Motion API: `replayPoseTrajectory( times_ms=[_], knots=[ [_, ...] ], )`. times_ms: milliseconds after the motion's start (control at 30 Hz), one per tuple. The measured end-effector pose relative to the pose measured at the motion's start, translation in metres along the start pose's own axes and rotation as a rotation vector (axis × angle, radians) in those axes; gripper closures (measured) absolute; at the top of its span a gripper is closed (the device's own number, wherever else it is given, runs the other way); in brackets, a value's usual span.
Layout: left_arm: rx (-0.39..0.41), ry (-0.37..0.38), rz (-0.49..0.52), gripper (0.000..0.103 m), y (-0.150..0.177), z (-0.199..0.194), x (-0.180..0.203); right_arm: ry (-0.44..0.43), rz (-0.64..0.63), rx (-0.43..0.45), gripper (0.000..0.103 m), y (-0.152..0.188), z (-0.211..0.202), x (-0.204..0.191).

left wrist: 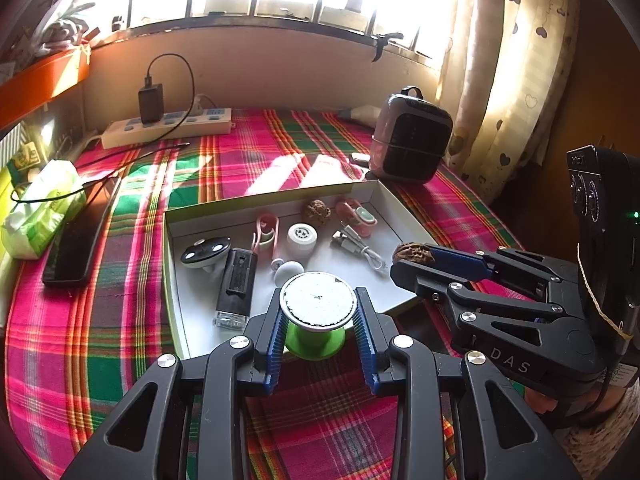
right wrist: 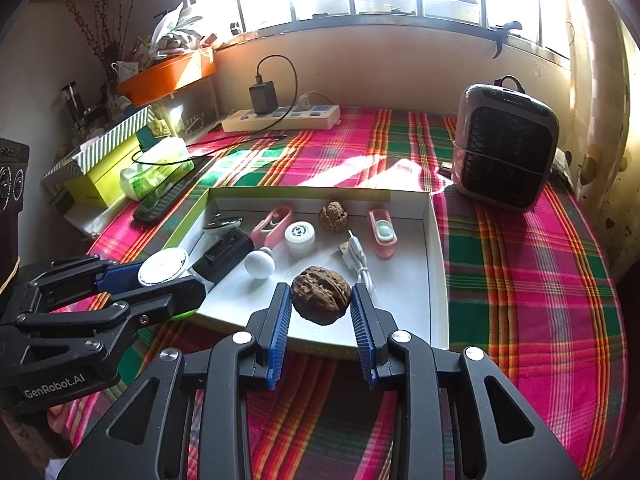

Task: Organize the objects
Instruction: 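Carry the spool in the left gripper and walnut in the right gripper into the box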

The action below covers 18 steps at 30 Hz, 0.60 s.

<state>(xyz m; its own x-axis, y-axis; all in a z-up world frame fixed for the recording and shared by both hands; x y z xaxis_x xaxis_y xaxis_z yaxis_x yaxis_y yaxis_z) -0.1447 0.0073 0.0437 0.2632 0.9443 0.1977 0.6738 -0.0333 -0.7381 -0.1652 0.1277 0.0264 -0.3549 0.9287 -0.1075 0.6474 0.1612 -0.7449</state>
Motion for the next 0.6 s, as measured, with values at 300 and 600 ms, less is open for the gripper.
replayPoseTrajectory(
  times_ms=[300,600],
  knots=[
    [-0.030,-0.008,-0.011,0.073,-0.003,0.024,-0.008,-0.016,-0.004,-0.041,0.071,-0.010,0.030,0.007],
    [-0.055,-0.009,-0.010,0.073,0.001,0.038,-0.010,-0.016,-0.015,-0.080,0.071,-0.010,0.049,0.009]
  ],
)
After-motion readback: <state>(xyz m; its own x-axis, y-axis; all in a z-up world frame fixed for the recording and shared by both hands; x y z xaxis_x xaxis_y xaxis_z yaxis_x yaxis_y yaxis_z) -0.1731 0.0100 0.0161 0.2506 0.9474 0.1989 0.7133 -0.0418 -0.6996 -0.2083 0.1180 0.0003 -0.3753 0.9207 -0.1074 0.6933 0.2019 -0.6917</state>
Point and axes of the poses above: each gripper's, at about its wrist camera, not at the fingertips, and z roughly the way its jaws point, x to its right, y to its underside, the point moved 2 cm from there along z, roughly the way its jaws point, and after that the axes turned 4 degrees about x, right-handed, at the moved point
